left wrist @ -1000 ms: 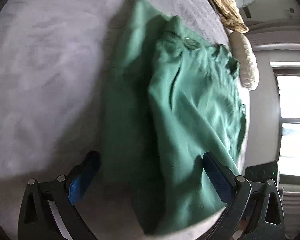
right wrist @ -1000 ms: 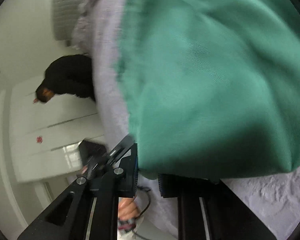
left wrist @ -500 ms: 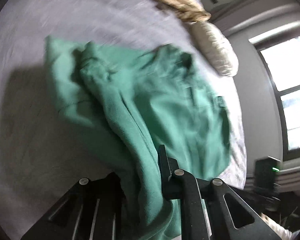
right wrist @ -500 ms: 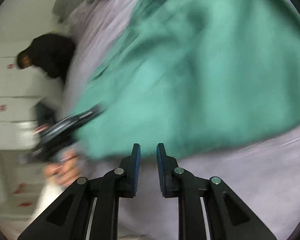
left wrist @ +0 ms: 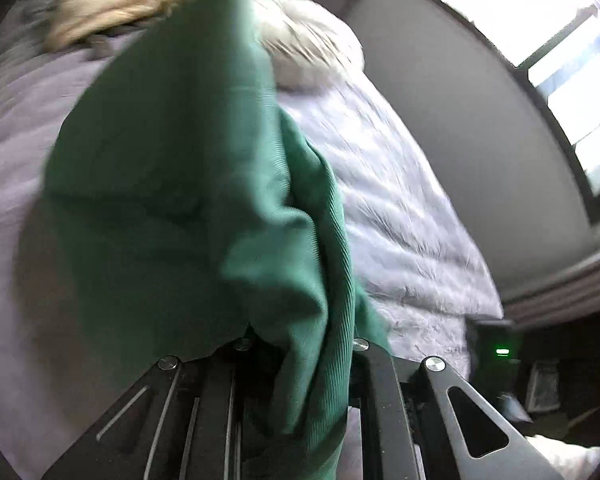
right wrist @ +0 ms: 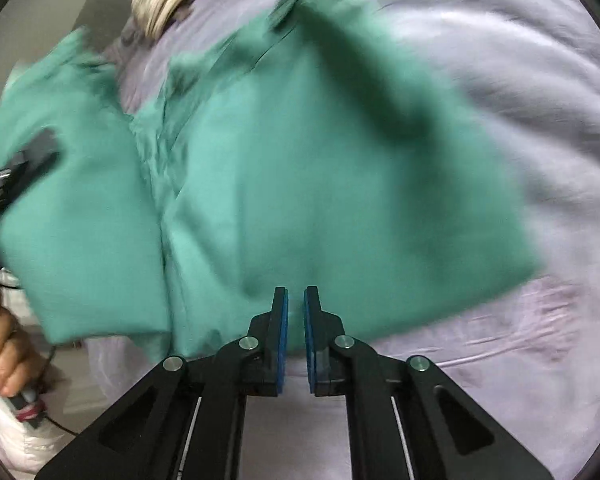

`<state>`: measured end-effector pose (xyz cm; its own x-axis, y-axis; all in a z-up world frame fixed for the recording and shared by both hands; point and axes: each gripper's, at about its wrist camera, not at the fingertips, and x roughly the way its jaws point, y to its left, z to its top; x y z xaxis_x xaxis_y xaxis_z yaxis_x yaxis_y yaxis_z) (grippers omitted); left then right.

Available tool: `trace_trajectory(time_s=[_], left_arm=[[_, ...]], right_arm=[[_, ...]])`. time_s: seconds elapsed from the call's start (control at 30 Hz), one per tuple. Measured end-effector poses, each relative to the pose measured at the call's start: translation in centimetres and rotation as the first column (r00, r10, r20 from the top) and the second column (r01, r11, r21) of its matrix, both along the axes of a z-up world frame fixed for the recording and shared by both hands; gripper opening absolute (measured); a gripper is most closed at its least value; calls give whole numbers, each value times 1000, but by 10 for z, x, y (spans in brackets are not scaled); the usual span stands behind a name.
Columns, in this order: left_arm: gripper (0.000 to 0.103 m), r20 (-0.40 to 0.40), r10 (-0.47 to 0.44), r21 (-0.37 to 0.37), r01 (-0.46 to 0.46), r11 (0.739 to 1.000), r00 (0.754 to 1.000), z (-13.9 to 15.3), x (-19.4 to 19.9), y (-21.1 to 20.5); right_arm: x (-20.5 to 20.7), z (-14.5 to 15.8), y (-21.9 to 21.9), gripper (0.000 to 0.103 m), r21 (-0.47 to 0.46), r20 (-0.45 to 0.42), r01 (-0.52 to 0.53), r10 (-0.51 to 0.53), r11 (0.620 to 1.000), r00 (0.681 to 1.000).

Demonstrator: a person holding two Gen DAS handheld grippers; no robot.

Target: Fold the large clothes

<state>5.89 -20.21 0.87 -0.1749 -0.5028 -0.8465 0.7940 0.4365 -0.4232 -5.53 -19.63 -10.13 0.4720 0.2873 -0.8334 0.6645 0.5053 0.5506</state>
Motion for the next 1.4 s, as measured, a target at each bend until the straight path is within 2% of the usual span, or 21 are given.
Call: trace_trajectory(time_s=[0.17, 0.3, 0.37, 0.4, 0.43, 0.57, 0.67, 0.73, 0.77, 0.8, 0.83, 0.9, 0.97, 1.03, 1.07, 1.13, 1.17, 1.27, 1.33, 1.37, 1.4], left_arm=[[16, 55, -77, 156, 67, 985, 996, -58, -43, -67], [18, 105, -86, 197, 64, 978, 991, -66, -53, -75], [39, 115, -104, 184, 82, 979, 988, -59, -59, -77], [62, 100, -107, 164, 90, 982, 989, -55, -61, -77], [75, 91, -98, 123, 86, 989, 991, -46, -63, -75], [76, 114, -105, 44, 101, 994, 988, -17, -66, -69], [76, 170, -14, 8, 13, 1000, 985, 5, -50, -34], [76, 189, 69, 20, -74, 997, 980, 10, -32, -5], [76, 199, 107, 36, -117, 993, 974, 9, -21, 8], [76, 211, 149, 54, -164, 985, 966, 7, -12, 21], [76, 223, 190, 75, -211, 975, 956, 3, 0, 36], [76, 227, 266, 130, -299, 945, 937, -12, 21, 59], [76, 204, 333, 177, -369, 912, 921, -27, 39, 88], [76, 187, 363, 218, -399, 891, 913, -44, 47, 103], [76, 179, 363, 224, -397, 890, 914, -49, 46, 104], [76, 159, 357, 219, -385, 896, 921, -49, 41, 107], [76, 151, 346, 215, -372, 903, 926, -50, 38, 105], [76, 168, 303, 215, -335, 918, 938, -49, 25, 107], [76, 171, 259, 253, -297, 921, 951, -61, 16, 104], [78, 183, 234, 268, -278, 922, 955, -68, 10, 97], [86, 202, 221, 281, -272, 920, 954, -74, 8, 96]], right_arm=[[-25, -21, -35, 12, 74, 40, 58, -61, 996, 997], [-38, -41, -48, 12, 159, 77, 88, -101, 983, 992], [-40, -45, -51, 11, 183, 89, 90, -108, 979, 990], [-41, -47, -54, 12, 192, 93, 89, -109, 977, 990], [-41, -48, -57, 12, 203, 97, 88, -110, 975, 989], [-59, -41, -76, 12, 210, 109, 104, -128, 972, 986], [-86, -38, -86, 15, 231, 154, 154, -193, 961, 969], [-97, -31, -98, 38, 254, 193, 200, -253, 946, 948], [-101, -27, -103, 66, 261, 215, 216, -275, 941, 937], [-103, -23, -109, 82, 274, 248, 225, -295, 935, 923], [-103, -18, -113, 82, 299, 286, 218, -305, 929, 908], [-95, -11, -118, 82, 321, 316, 191, -294, 928, 902], [-75, -12, -116, 82, 291, 285, 131, -217, 948, 934], [-44, -19, -110, 82, 245, 191, 53, -101, 968, 976], [-27, -22, -104, 80, 215, 146, 15, -48, 976, 988], [-8, -12, -89, 33, 121, 104, -89, 77, 989, 992], [-3, -2, -84, 23, 58, 93, -129, 123, 990, 988], [-16, 16, -87, 19, -41, 84, -128, 131, 991, 988], [-36, 5, -95, 15, -27, 34, -88, 89, 996, 995], [-43, -12, -97, 13, -17, -30, -66, 66, 998, 997], [-50, -24, -99, 10, -5, -67, -60, 60, 998, 996]])
